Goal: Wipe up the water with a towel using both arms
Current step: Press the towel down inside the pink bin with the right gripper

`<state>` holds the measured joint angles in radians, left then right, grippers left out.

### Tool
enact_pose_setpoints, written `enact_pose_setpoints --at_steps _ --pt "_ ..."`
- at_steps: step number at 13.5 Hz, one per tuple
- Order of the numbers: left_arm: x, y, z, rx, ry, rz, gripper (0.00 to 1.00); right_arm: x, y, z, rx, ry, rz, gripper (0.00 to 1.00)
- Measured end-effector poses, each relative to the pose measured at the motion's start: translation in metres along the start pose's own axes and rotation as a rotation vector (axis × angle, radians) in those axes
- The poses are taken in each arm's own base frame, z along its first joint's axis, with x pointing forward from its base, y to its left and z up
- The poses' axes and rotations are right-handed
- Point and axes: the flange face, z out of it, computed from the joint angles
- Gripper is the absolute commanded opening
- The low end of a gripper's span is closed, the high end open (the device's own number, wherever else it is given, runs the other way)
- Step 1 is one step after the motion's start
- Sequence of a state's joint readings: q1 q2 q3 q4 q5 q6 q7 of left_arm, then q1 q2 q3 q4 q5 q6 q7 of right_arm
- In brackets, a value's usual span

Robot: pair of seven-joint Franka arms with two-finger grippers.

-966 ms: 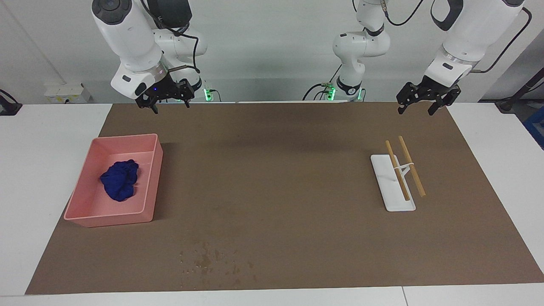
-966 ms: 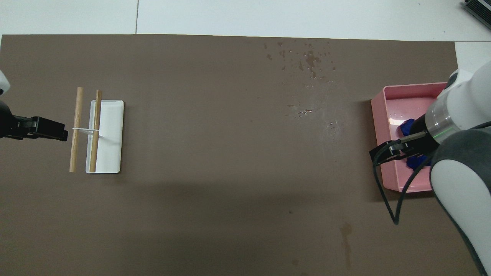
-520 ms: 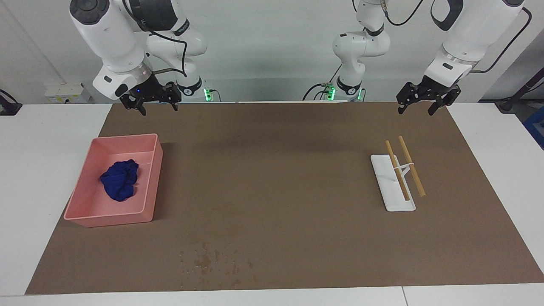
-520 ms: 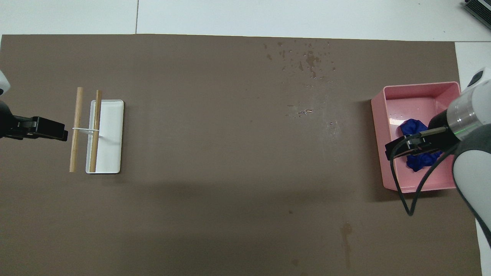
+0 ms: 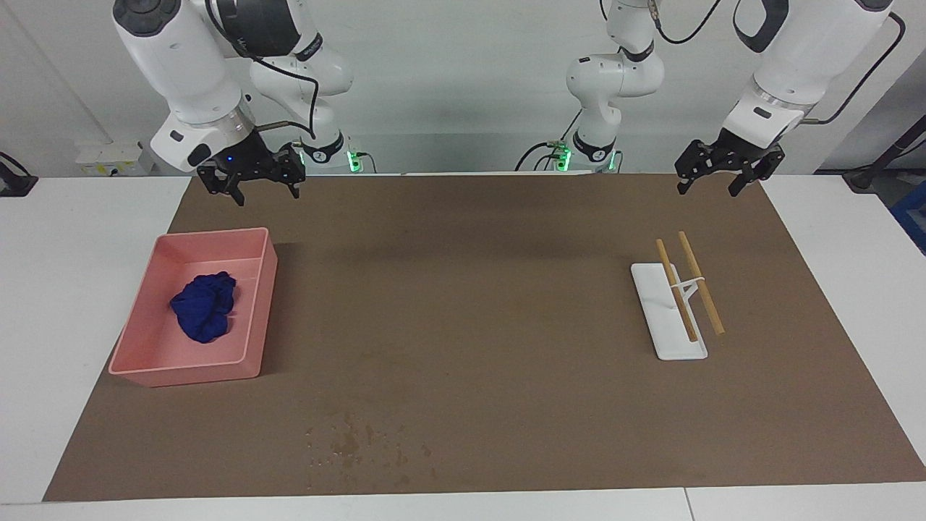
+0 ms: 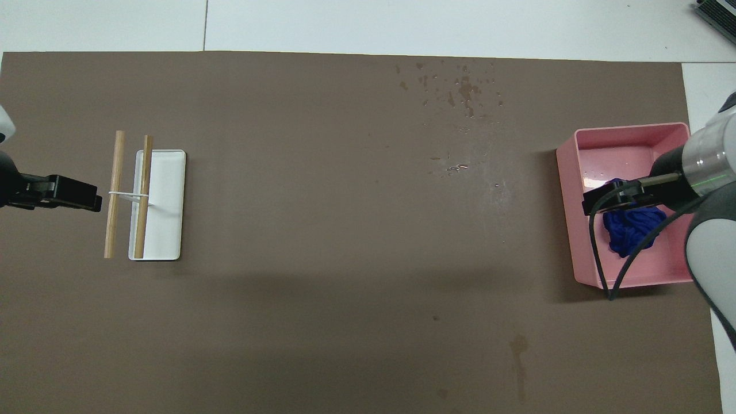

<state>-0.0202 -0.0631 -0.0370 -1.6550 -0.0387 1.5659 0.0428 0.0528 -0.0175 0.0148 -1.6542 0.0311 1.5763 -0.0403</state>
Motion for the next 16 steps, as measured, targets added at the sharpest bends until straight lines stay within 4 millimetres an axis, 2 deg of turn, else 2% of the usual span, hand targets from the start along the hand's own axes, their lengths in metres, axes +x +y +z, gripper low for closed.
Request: enact_pose_setpoints --at_steps 2,9,16 --pt "0.0000 0.0000 0.0000 0.000 0.000 0.000 1.00 -0.0001 0.0055 0.0005 0.001 0.000 0.010 1.00" --pt "0.0000 0.0000 0.0000 0.000 0.000 0.000 1.00 -0.0002 0.0053 0.0018 0.001 -0.003 0.019 1.00" --pt "0.0000 0.0000 0.0000 0.000 0.000 0.000 1.00 -0.0004 0.0117 0.0016 -0.004 -0.002 0.097 1.00"
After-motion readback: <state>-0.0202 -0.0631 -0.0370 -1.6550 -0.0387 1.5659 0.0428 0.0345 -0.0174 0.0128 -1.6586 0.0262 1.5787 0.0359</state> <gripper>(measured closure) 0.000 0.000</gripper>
